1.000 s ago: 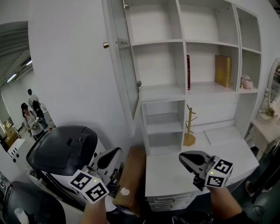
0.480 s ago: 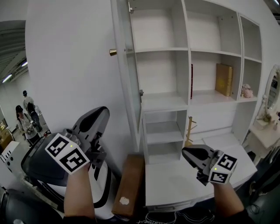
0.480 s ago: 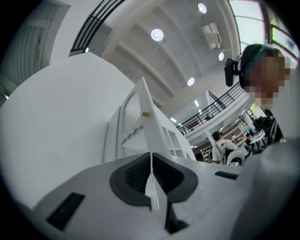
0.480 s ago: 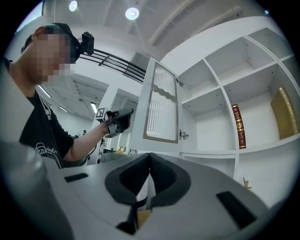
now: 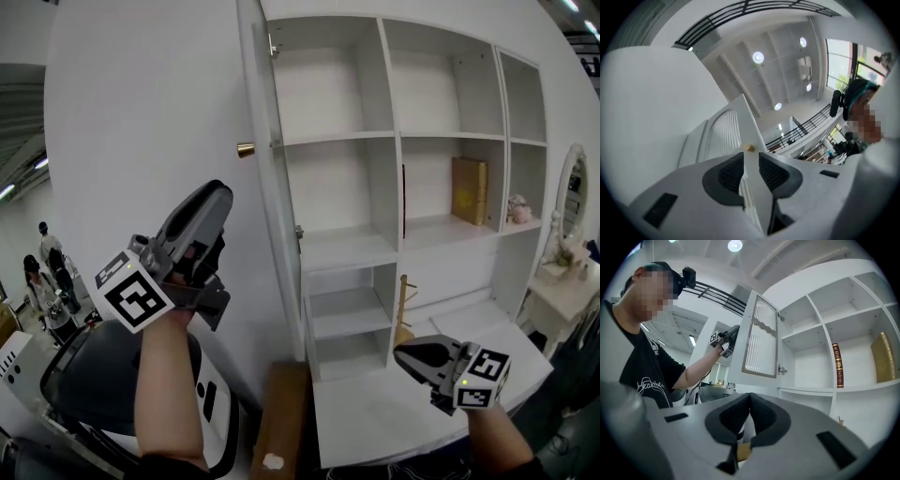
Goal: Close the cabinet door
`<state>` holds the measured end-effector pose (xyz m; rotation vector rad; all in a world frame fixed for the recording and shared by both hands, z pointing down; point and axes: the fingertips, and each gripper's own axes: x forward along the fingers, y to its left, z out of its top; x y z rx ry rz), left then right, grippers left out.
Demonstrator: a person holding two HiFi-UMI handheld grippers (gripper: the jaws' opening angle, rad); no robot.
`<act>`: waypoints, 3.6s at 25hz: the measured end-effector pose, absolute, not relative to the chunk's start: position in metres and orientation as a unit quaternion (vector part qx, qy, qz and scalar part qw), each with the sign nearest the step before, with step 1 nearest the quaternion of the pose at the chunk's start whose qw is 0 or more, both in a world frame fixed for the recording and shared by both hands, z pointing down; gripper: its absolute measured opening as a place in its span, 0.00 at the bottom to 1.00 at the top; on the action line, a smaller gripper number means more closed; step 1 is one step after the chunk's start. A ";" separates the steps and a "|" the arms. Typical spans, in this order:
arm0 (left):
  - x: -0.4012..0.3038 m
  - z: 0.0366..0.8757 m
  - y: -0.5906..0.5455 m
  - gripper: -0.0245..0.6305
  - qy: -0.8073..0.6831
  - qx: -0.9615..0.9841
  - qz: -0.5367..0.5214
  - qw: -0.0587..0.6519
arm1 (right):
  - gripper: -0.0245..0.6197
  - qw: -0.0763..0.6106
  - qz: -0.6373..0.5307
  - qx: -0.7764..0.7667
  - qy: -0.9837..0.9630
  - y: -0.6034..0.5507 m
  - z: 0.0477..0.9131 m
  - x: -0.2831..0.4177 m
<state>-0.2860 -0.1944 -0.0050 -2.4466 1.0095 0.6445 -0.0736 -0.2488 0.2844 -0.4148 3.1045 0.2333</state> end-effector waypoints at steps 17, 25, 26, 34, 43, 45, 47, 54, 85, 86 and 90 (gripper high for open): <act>-0.263 -0.045 -0.216 0.30 0.162 -0.926 0.331 0.086 | 0.05 -0.018 0.087 -0.148 0.985 -0.254 0.286 -0.078; -0.261 -0.047 -0.219 0.28 0.121 -0.925 0.355 0.055 | 0.05 -0.008 0.087 -0.157 0.984 -0.258 0.285 -0.070; -0.260 -0.048 -0.217 0.26 0.120 -0.925 0.355 0.060 | 0.05 -0.007 0.085 -0.157 0.984 -0.259 0.286 -0.070; -0.260 -0.049 -0.214 0.17 0.135 -0.922 0.354 0.082 | 0.05 0.002 0.081 -0.159 0.984 -0.262 0.287 -0.068; -0.251 -0.049 -0.214 0.17 0.145 -0.921 0.350 0.095 | 0.05 0.008 0.083 -0.164 0.983 -0.262 0.287 -0.066; -0.243 -0.049 -0.219 0.17 0.151 -0.920 0.348 0.103 | 0.05 0.008 0.083 -0.170 0.982 -0.266 0.288 -0.059; -0.229 -0.047 -0.229 0.17 0.154 -0.920 0.344 0.108 | 0.05 0.010 0.081 -0.175 0.981 -0.276 0.289 -0.047; -0.198 -0.048 -0.237 0.17 0.156 -0.926 0.318 0.129 | 0.05 0.016 0.077 -0.202 0.976 -0.280 0.288 -0.037; -0.077 -0.045 -0.362 0.17 0.331 -0.881 0.211 0.264 | 0.05 0.064 0.024 -0.275 0.959 -0.347 0.295 0.024; -0.075 -0.045 -0.368 0.17 0.338 -0.878 0.209 0.267 | 0.05 0.065 0.021 -0.271 0.960 -0.353 0.295 0.026; -0.068 -0.044 -0.387 0.17 0.365 -0.865 0.195 0.283 | 0.05 0.078 0.009 -0.248 0.966 -0.376 0.292 0.032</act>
